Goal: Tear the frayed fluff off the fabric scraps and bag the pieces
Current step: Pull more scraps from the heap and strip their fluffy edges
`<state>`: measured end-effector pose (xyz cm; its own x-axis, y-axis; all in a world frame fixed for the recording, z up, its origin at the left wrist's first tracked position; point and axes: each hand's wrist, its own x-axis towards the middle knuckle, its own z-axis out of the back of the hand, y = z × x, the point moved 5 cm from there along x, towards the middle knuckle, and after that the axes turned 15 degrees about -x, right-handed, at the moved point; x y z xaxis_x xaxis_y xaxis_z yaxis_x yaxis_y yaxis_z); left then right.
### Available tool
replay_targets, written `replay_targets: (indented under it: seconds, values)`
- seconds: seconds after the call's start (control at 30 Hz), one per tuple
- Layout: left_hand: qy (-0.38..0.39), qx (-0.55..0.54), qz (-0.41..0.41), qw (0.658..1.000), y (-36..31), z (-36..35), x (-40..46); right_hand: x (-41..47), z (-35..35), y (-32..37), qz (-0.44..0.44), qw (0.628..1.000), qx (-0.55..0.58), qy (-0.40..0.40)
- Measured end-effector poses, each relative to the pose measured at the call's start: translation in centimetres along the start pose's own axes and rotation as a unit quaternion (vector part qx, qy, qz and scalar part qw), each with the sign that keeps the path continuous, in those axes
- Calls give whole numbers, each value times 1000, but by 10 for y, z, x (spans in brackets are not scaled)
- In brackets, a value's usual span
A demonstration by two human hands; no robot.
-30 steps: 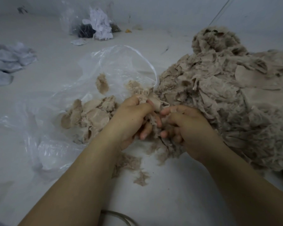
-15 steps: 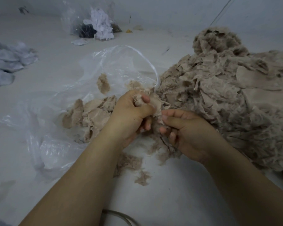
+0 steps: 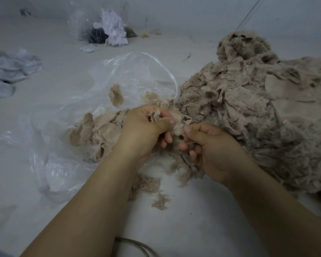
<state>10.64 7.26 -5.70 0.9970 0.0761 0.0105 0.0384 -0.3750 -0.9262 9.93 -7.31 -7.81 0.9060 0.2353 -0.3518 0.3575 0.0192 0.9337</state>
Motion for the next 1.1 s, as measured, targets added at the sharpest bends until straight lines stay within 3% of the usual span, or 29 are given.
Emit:
replay_targets:
  seconds: [0.17,0.27,0.33,0.6,0.87,1.1]
  values:
    - [-78,-27,-44,996,-4,14,6,-3,4,3,-9,1000,0,13]
    - [-60,-34,-36,997,-3,13,6,-14,-8,3,-12,980,-103,170]
    - [-25,-40,-8,999,0,6,4,-17,-13,-2,-19,966,-137,218]
    - [69,8,56,996,4,-9,-2,0,-5,-3,-7,993,-56,105]
    - [-10,-36,31,999,-1,1,2,1,-4,-5,-31,998,-13,58]
    - [15,-2,23,1000,2,-2,0,1,-5,-4,42,997,-40,50]
